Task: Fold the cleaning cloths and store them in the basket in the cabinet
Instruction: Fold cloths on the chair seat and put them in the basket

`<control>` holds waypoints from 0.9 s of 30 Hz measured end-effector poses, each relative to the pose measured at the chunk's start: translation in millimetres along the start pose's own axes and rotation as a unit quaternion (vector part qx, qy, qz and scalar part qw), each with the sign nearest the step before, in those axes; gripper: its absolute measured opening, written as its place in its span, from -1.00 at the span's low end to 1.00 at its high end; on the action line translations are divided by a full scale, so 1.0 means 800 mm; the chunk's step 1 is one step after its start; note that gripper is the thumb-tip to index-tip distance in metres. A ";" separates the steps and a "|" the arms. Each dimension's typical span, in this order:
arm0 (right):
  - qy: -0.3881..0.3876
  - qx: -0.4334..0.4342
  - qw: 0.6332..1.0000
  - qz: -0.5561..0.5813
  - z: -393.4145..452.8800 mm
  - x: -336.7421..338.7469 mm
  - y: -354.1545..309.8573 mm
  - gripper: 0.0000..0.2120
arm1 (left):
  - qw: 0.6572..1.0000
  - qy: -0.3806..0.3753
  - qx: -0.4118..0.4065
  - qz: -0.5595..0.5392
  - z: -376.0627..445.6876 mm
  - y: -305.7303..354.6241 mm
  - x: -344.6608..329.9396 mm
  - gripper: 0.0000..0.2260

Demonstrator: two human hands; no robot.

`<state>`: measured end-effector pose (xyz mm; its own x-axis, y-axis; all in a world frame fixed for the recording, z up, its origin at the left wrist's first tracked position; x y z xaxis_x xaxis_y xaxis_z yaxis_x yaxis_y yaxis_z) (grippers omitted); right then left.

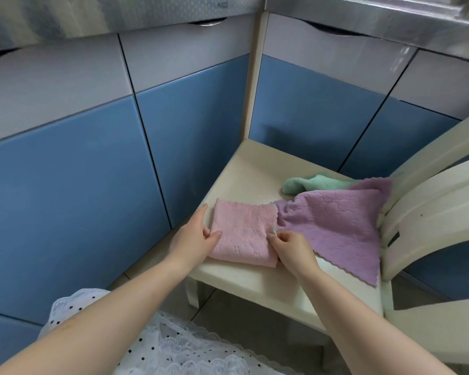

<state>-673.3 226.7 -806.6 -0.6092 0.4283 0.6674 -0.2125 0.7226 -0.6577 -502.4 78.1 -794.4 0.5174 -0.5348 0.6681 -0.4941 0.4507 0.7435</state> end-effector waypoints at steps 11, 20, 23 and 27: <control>0.030 -0.039 0.999 0.022 0.004 0.008 0.009 -0.71 | 0.998 -0.009 -0.012 0.061 0.007 0.003 0.002 -0.42; 0.128 0.234 0.935 -0.233 -0.027 -0.048 -0.064 -0.45 | 0.943 -0.029 -0.185 0.276 0.018 0.065 -0.054 -0.53; 0.066 0.200 0.935 -0.284 -0.016 -0.060 -0.050 -0.26 | 0.924 -0.104 -0.126 0.345 0.024 0.048 -0.067 -0.52; 0.056 0.191 0.924 -0.326 -0.010 -0.058 -0.039 -0.21 | 0.921 -0.092 -0.113 0.360 0.024 0.030 -0.065 -0.51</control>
<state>-632.2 188.6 -814.1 -0.1776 0.0379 0.9834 -0.7742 0.6115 -0.1634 -554.7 102.8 -811.6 -0.0251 -0.1406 0.9898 -0.4937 0.8626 0.1100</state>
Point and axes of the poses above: each hand's wrist, its own z-axis towards the middle knuckle, its own x-axis out of the back of the hand, y = z × x, the point moved 7 cm from there along z, towards the middle knuckle, and after that the axes turned 8 degrees about -x, right-handed, at the moved point
